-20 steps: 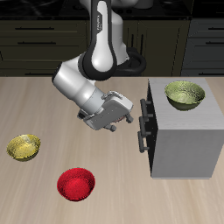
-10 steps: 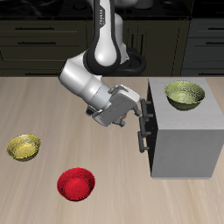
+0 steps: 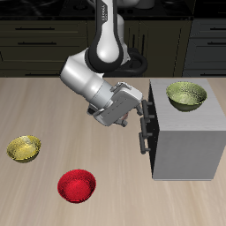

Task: Open the middle drawer of the white cabinet

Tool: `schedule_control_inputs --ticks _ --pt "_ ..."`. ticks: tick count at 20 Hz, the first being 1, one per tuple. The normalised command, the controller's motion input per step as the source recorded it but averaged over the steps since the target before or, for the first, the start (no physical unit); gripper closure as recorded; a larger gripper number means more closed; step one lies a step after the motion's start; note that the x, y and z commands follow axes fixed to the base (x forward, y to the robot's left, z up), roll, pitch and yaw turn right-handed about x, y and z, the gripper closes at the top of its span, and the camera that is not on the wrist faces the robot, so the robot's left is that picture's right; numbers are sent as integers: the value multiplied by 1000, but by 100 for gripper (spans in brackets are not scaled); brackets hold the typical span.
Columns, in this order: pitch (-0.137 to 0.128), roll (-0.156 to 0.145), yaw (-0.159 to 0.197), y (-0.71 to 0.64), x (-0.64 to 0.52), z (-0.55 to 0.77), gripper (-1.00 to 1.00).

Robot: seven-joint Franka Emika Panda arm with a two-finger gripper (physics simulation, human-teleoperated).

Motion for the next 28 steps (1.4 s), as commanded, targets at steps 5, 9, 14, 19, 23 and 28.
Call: schedule_control_inputs --ticks 5,9,14,19,23,28 --pt "2 22 13 226 143 -36 -100" --pt "13 -1 -11 91 135 -62 -100" --pt "19 24 -33 137 114 -134 -100" --pt "40 45 -48 309 34 -270 -100" --pt "41 -3 -10 144 22 -286 -100" --pt "29 -27 -10 75 67 -174 -100"
